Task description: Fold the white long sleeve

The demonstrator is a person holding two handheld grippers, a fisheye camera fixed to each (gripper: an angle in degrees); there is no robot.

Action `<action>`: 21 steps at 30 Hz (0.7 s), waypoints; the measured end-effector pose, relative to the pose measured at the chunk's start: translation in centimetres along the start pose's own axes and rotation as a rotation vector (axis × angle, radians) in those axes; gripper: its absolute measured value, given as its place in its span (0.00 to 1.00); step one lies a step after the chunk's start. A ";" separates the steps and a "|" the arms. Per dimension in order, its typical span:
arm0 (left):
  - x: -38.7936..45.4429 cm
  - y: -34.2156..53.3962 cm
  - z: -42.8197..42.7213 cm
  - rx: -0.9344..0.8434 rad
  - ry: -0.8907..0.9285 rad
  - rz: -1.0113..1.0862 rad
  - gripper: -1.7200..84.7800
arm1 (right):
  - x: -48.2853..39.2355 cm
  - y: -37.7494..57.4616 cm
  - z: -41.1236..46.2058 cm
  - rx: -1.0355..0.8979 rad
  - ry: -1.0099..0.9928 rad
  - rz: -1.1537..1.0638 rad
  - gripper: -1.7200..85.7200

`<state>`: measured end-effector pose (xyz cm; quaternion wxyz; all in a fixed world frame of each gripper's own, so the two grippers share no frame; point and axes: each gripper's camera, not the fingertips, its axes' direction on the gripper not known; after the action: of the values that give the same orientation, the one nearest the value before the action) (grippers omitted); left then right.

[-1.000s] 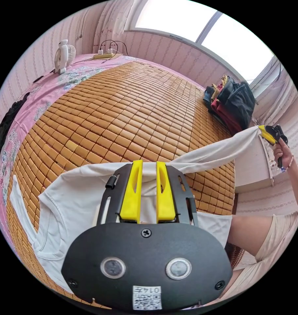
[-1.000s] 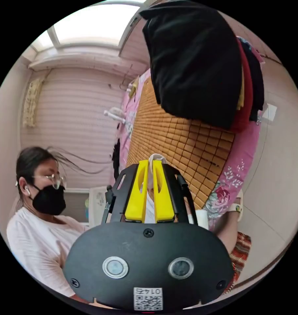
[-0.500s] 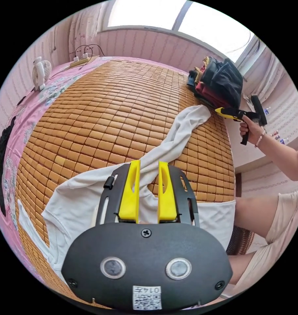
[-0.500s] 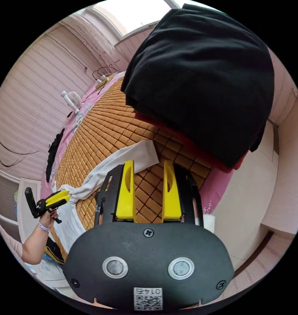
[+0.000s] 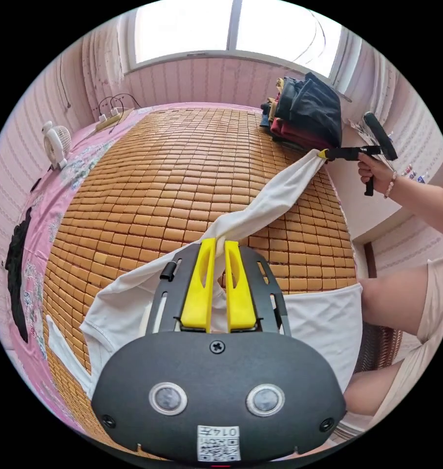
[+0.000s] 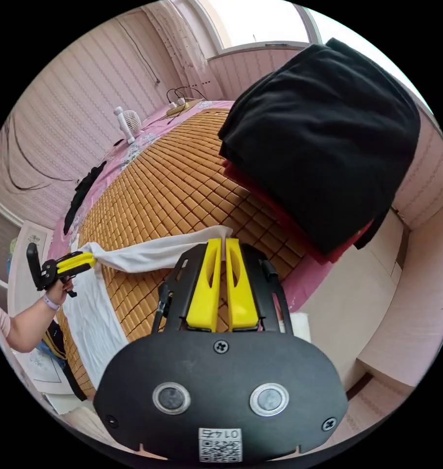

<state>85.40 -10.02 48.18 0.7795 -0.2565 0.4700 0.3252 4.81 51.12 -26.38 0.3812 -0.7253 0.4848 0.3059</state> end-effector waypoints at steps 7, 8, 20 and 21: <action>-3.3 -0.7 -3.2 0.150 0.046 -0.194 0.08 | 1.4 -1.6 -5.4 0.129 0.034 0.116 0.09; -4.6 -0.9 -2.5 0.131 0.061 -0.235 0.09 | 1.7 -1.8 -4.6 0.133 0.061 0.120 0.09; -11.3 3.7 2.6 -0.187 -0.134 -0.440 0.10 | 3.1 2.3 4.7 -0.091 0.151 0.207 0.12; -11.3 4.0 2.6 -0.152 -0.113 -0.430 0.10 | 3.0 2.1 5.1 -0.102 0.174 0.205 0.12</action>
<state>80.00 -8.58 59.08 0.8344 -0.3901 0.3342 0.1997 3.46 53.51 -32.05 0.2670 -0.7143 0.5713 0.3035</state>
